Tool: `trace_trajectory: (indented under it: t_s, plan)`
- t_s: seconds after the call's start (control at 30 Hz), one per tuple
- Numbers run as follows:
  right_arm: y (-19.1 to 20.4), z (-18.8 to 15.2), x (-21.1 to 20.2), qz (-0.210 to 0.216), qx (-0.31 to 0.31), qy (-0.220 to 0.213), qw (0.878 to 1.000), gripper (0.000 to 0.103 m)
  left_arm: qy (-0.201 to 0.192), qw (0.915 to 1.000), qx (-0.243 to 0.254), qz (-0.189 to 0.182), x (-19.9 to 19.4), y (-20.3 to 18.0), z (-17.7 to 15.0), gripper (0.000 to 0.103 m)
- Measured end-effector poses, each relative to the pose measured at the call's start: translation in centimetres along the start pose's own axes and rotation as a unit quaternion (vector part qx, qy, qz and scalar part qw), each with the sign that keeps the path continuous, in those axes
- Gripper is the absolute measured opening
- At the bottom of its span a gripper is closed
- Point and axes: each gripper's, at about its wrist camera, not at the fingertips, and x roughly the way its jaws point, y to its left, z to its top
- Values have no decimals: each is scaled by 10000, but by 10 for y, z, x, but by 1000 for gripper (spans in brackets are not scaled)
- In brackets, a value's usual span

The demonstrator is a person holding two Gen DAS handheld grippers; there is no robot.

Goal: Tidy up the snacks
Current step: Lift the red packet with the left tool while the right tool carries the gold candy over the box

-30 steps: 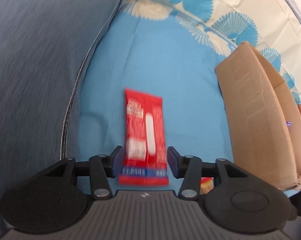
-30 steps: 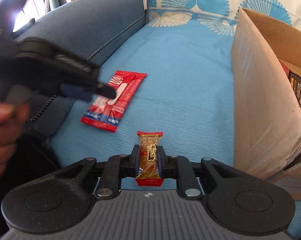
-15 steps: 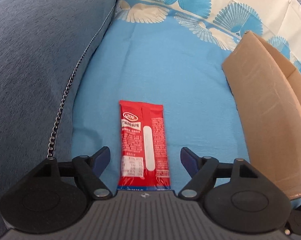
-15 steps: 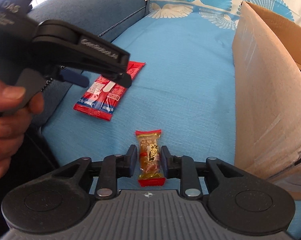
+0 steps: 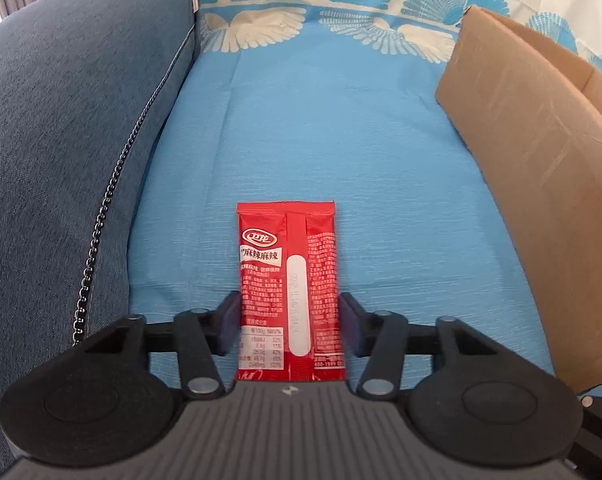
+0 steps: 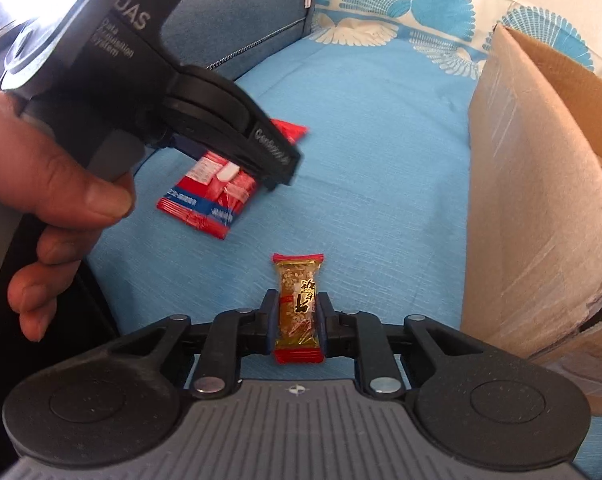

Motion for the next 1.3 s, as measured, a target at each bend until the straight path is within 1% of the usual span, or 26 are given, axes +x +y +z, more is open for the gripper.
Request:
trace_trajectory:
  t_s: [0.17, 0.33, 0.53, 0.73, 1.03, 1.3]
  plan:
    - [-4, 0, -5, -8, 93, -182, 9998, 19, -136, 9996, -179, -157, -8, 5, -1, 52]
    - [-7, -2, -9, -15, 133, -302, 9995, 19, -500, 9977, -312, -348, -22, 8, -3, 52]
    - [-9, -3, -16, 10, 166, -492, 9986, 19, -827, 9947, -429, -427, -34, 10, -4, 52]
    - [-12, -2, -25, -9, 176, -635, 9978, 19, -924, 9936, -493, -422, -39, 11, -6, 52]
    - [-19, -1, -33, 28, 213, -840, 9962, 19, -945, 9941, -393, -356, -39, 8, -8, 52]
    - [-21, 3, -47, 83, 214, -1176, 9928, 19, -1001, 9938, -376, -296, -41, 7, -9, 52]
